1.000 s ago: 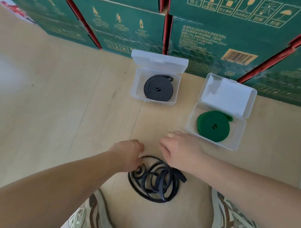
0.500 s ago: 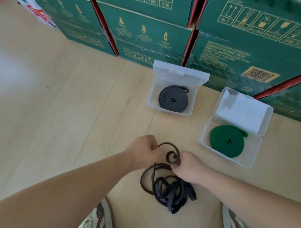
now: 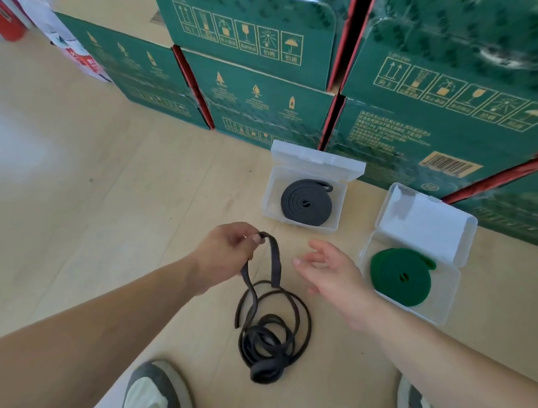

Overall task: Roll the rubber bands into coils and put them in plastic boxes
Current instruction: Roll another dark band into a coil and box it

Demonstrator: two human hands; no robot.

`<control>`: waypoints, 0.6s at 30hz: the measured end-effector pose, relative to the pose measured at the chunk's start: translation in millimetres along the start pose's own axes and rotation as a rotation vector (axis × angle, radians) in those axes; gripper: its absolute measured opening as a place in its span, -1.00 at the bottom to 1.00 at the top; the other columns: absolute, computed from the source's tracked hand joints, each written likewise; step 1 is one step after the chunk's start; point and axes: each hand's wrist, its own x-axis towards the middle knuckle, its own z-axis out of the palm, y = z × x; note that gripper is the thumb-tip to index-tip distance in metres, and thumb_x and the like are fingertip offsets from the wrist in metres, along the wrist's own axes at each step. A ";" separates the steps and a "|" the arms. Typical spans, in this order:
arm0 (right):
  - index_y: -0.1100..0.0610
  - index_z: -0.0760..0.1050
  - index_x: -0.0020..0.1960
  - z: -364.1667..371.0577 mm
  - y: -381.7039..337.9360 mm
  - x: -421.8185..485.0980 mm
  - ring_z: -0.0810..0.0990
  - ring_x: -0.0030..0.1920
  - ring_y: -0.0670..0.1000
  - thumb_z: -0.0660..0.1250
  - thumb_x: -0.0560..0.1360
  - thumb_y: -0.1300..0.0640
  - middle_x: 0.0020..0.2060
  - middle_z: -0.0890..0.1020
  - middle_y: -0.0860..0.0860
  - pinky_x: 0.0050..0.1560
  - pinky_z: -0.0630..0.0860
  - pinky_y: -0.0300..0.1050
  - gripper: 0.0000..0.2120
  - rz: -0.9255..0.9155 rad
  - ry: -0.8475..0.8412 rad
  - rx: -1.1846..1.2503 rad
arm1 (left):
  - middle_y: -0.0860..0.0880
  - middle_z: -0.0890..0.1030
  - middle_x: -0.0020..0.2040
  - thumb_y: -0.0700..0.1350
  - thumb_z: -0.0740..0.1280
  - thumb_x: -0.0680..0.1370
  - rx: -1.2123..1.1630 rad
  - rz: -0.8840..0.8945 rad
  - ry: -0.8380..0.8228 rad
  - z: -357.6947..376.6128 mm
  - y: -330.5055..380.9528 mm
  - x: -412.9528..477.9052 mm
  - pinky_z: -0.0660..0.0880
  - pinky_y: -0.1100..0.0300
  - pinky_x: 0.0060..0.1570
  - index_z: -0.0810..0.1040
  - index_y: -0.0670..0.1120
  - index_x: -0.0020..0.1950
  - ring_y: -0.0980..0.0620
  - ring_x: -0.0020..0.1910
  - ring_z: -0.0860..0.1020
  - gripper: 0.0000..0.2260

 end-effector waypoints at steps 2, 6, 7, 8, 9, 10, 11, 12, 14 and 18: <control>-0.13 0.46 0.41 -2.4 -7.1 3.7 0.62 0.22 -0.04 0.44 0.56 -0.02 0.24 0.61 -0.14 0.26 0.59 0.05 -0.56 -0.027 -0.023 0.055 | 0.02 0.52 -0.33 -0.01 0.32 0.65 0.007 0.024 -0.029 8.2 7.6 -0.7 0.56 0.15 -0.22 0.65 -0.02 -0.05 0.06 -0.33 0.50 -0.84; 0.05 0.65 0.19 -4.2 -16.8 -1.5 0.71 0.14 0.09 0.28 0.67 0.05 0.06 0.75 0.05 0.21 0.62 0.12 -0.79 -0.016 -0.143 0.220 | -0.08 0.55 -0.28 -0.09 0.28 0.67 -0.082 0.049 -0.057 22.7 25.6 -1.9 0.62 0.11 -0.24 0.61 -0.10 -0.02 -0.02 -0.38 0.53 -0.85; 0.12 0.63 0.20 -4.7 -18.2 -3.6 0.72 0.11 0.14 0.21 0.70 0.01 0.03 0.75 0.13 0.20 0.61 0.14 -0.72 0.016 -0.179 0.299 | -0.11 0.57 -0.24 -0.09 0.28 0.67 -0.100 0.058 -0.049 24.6 28.9 -1.9 0.63 0.08 -0.25 0.59 -0.11 -0.01 -0.03 -0.38 0.53 -0.86; 0.17 0.60 0.22 -6.0 -19.9 -4.8 0.72 0.09 0.18 0.14 0.71 -0.04 0.02 0.74 0.20 0.19 0.59 0.16 -0.64 0.044 -0.208 0.354 | -0.12 0.57 -0.22 -0.09 0.29 0.66 -0.112 0.063 -0.036 25.3 31.8 -2.4 0.64 0.07 -0.27 0.58 -0.11 0.00 -0.02 -0.39 0.53 -0.87; 0.19 0.58 0.22 -7.8 -21.9 -5.2 0.72 0.08 0.19 0.10 0.71 -0.10 0.03 0.73 0.24 0.20 0.59 0.18 -0.57 0.058 -0.222 0.376 | -0.11 0.56 -0.21 -0.08 0.29 0.66 -0.113 0.066 -0.023 25.1 34.7 -3.1 0.65 0.06 -0.27 0.58 -0.10 0.01 -0.01 -0.38 0.53 -0.87; 0.17 0.59 0.21 -9.3 -24.3 -5.9 0.71 0.08 0.18 0.10 0.70 -0.15 0.05 0.72 0.24 0.20 0.59 0.18 -0.53 0.055 -0.216 0.362 | -0.09 0.55 -0.21 -0.08 0.29 0.66 -0.109 0.066 -0.018 24.3 37.3 -4.0 0.66 0.04 -0.27 0.58 -0.10 0.01 -0.01 -0.37 0.54 -0.87; 0.13 0.60 0.21 -10.5 -25.4 -5.9 0.70 0.10 0.16 0.14 0.68 -0.18 0.07 0.72 0.21 0.20 0.59 0.17 -0.55 0.039 -0.194 0.320 | -0.09 0.55 -0.21 -0.08 0.28 0.67 -0.109 0.062 -0.022 22.9 40.8 -5.6 0.67 0.01 -0.27 0.58 -0.10 0.01 -0.01 -0.37 0.54 -0.86; 0.08 0.61 0.21 -11.4 -27.1 -7.5 0.70 0.12 0.14 0.21 0.65 -0.19 0.10 0.72 0.18 0.20 0.60 0.15 -0.60 0.028 -0.166 0.253 | -0.09 0.54 -0.20 -0.09 0.27 0.67 -0.120 0.054 -0.029 21.1 45.9 -8.3 0.69 -0.02 -0.26 0.58 -0.12 0.02 -0.02 -0.37 0.54 -0.85; 0.05 0.55 0.30 -10.1 -29.3 -14.1 0.71 0.09 0.05 0.38 0.54 -0.20 0.15 0.70 0.12 0.14 0.64 0.07 -0.56 0.050 -0.155 0.126 | -0.12 0.54 -0.19 -0.09 0.30 0.66 -0.156 0.031 -0.033 16.5 60.7 -15.6 0.70 -0.06 -0.27 0.57 -0.15 0.03 -0.03 -0.37 0.56 -0.86; 0.16 0.54 0.30 0.8 -38.6 -43.6 0.71 -0.07 -0.02 0.44 0.53 -0.06 0.10 0.69 0.09 -0.12 0.63 -0.10 -0.57 0.071 -0.350 -0.065 | -0.16 0.55 -0.17 -0.09 0.37 0.63 -0.174 0.015 0.004 4.6 106.2 -37.6 0.68 -0.04 -0.36 0.53 -0.21 0.04 -0.06 -0.37 0.60 -0.82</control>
